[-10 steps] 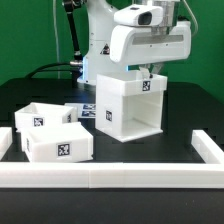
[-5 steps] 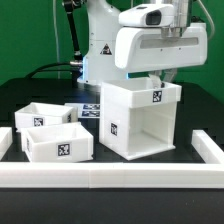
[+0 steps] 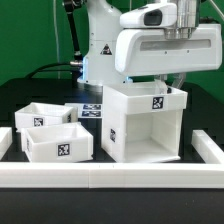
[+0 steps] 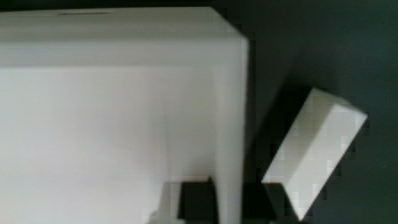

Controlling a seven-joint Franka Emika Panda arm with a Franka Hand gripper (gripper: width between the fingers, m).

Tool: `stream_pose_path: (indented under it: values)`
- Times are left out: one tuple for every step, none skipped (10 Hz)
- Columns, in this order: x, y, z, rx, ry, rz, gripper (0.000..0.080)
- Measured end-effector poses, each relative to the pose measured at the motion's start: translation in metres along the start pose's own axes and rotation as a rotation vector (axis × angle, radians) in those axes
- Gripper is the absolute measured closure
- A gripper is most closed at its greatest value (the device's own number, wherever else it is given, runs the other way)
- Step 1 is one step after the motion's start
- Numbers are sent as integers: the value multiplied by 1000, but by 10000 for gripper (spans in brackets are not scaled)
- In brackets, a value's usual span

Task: Assemble drawer

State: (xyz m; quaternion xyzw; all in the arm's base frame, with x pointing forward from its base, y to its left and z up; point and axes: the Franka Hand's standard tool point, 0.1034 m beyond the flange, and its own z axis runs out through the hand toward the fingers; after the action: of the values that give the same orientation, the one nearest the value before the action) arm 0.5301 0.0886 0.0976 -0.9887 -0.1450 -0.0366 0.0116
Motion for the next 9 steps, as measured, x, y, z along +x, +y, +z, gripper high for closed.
stream_pose_path:
  values:
    - [0,0,0,1,0,45,762]
    - [0,-1,0,1,1,105,762]
    - [0,-1,0,1,1,134,762]
    - [0,-2,0,6,1,217,762]
    - [1,-3,0,10,0,293,762]
    - [4,-4,0,21,1,393,762]
    - [12,-7,0,31,8,475,762]
    - [22,-13,-1,37,18,536,762]
    - [29,-15,1,43,24,594,762]
